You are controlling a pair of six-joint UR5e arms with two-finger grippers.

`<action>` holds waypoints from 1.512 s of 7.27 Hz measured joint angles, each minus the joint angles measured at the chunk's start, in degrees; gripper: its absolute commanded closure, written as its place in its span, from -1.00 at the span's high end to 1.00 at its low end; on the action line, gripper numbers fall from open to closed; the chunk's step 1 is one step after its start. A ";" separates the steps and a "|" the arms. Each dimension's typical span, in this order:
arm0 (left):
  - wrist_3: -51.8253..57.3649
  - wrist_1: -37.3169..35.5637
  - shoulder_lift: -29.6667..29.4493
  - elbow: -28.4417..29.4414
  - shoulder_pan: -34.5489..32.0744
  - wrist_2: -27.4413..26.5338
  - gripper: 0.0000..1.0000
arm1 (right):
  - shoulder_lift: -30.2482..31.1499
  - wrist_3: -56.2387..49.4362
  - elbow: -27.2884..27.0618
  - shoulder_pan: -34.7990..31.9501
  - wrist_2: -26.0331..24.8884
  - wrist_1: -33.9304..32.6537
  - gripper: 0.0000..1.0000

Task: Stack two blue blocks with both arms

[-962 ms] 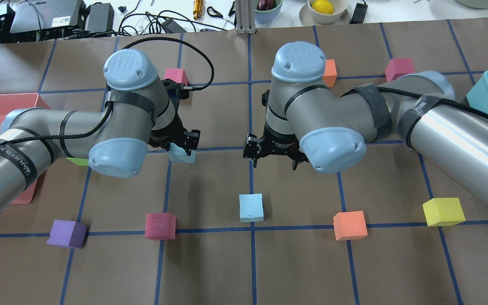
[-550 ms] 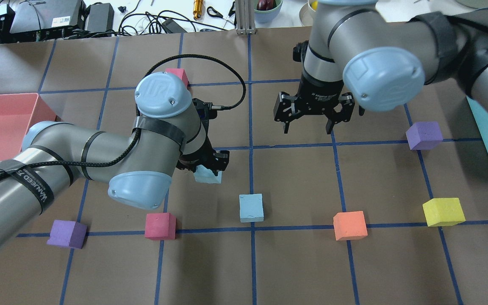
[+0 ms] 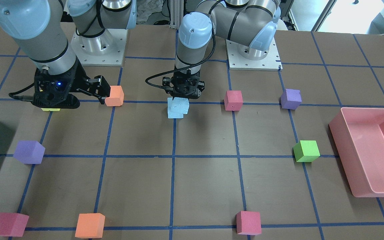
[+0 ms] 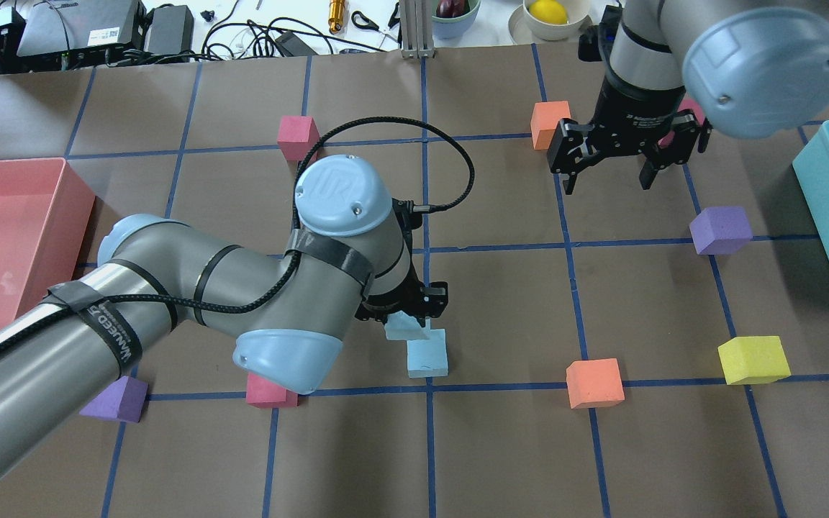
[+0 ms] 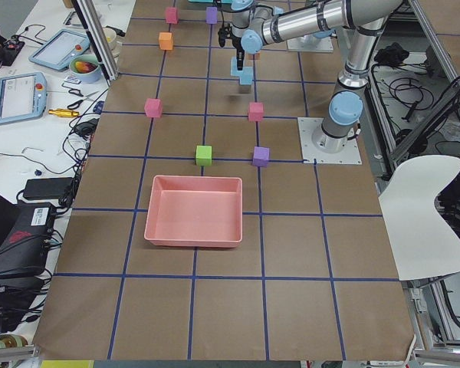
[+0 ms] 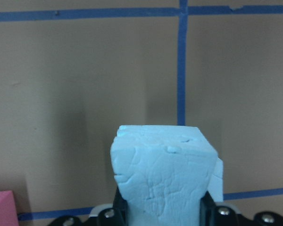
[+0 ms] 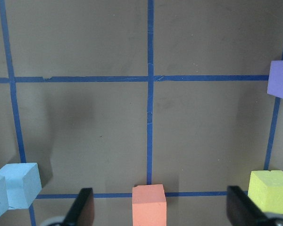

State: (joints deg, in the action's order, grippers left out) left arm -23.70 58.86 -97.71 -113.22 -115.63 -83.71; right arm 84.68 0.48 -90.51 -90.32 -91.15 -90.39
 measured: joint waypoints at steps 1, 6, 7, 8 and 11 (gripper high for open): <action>-0.81 -0.02 -0.22 0.10 -0.88 0.20 -0.43 | 1.13 0.13 0.15 0.63 -0.23 -0.22 1.00; -1.34 0.16 -1.85 -0.29 -1.46 -0.10 0.94 | 5.12 -0.64 0.79 1.15 1.38 0.16 1.00; -1.46 -0.04 -2.39 -0.32 -1.55 -0.05 1.00 | 5.71 -0.73 0.74 1.20 2.53 0.20 1.00; -1.48 -0.20 -2.72 -0.31 -1.66 -0.02 1.00 | 5.93 -0.75 0.62 1.24 3.02 0.28 1.00; 2.28 0.65 -0.63 2.25 0.30 -0.17 1.00 | 5.91 -0.74 0.40 1.28 2.69 0.43 1.00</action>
State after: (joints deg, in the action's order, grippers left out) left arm -21.41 59.50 -98.34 -110.97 -115.32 -83.88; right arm 90.59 -0.26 -90.10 -89.04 -88.47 -89.96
